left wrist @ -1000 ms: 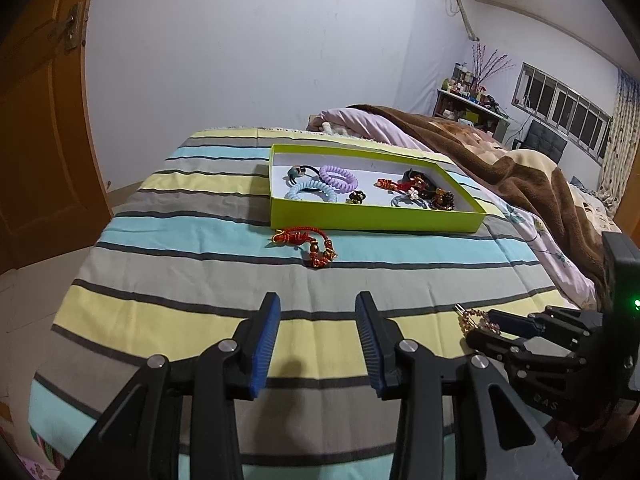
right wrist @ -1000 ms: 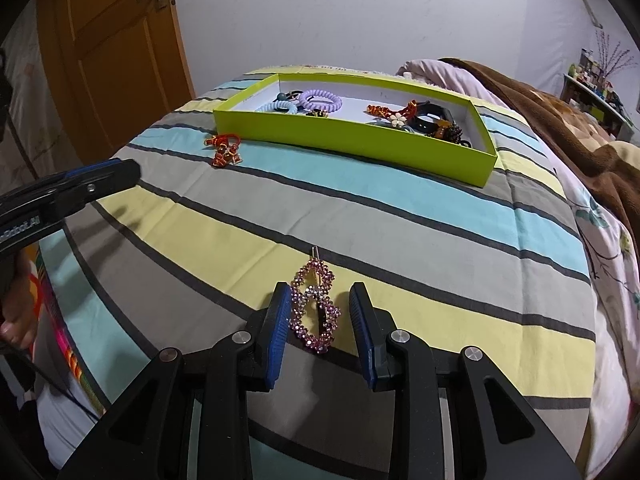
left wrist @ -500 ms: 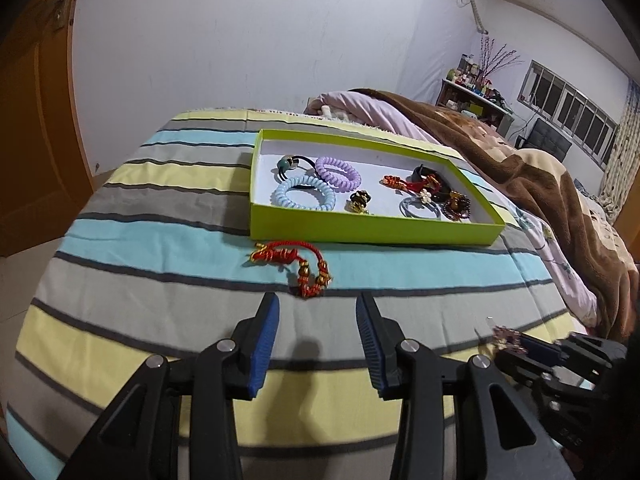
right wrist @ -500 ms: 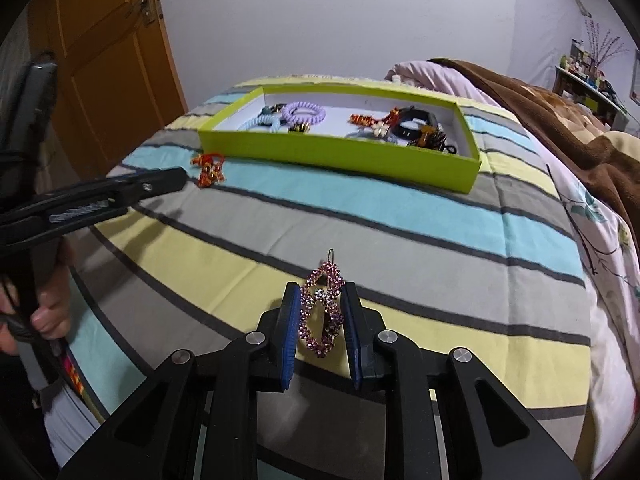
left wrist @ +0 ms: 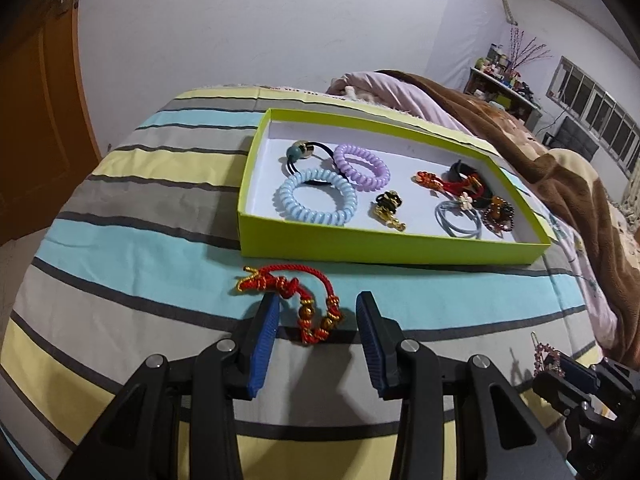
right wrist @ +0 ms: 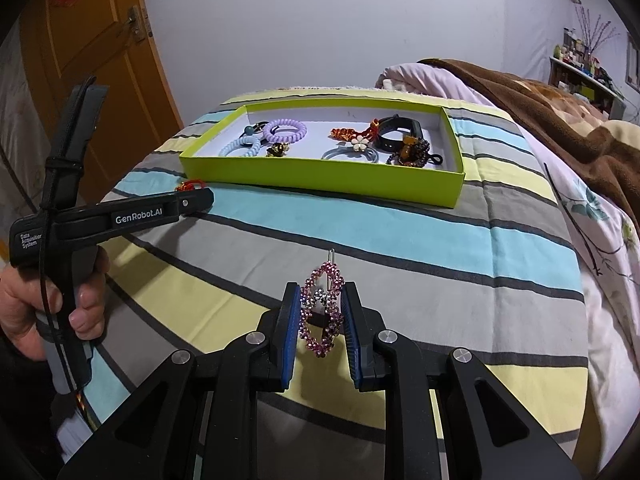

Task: Organize jewelry
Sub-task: 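Grasp the pink beaded hairpin with the right tool while the left tool grasps the red cord with gold beads, then carry both items into the green box and open both tools to release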

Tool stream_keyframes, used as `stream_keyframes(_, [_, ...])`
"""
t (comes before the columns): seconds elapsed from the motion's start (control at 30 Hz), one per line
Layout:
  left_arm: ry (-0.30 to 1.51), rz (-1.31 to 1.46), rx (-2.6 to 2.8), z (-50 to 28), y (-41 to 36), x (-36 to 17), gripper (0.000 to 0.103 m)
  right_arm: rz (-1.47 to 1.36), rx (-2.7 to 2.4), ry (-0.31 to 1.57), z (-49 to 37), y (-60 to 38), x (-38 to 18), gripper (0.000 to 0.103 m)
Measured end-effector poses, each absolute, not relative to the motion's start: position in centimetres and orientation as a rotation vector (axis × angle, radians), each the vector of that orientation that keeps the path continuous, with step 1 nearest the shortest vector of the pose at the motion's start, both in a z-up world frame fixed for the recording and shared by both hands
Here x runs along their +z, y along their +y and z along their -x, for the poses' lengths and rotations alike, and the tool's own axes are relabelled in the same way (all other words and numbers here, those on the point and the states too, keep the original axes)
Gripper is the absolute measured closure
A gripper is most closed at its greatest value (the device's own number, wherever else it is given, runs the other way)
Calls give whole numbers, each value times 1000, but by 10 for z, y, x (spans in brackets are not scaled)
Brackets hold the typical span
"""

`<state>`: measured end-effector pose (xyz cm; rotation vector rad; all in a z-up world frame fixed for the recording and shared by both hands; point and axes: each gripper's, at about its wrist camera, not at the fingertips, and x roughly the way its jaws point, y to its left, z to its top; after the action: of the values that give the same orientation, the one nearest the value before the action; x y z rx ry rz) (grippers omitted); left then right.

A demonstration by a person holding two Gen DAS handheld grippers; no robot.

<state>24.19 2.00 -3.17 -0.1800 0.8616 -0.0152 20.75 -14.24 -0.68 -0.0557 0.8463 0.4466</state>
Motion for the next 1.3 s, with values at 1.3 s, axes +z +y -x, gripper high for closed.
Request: stream_keyframes(1.3, [631,129,-121,-132,12,43,87,16,420,684,-146,-154,59,82])
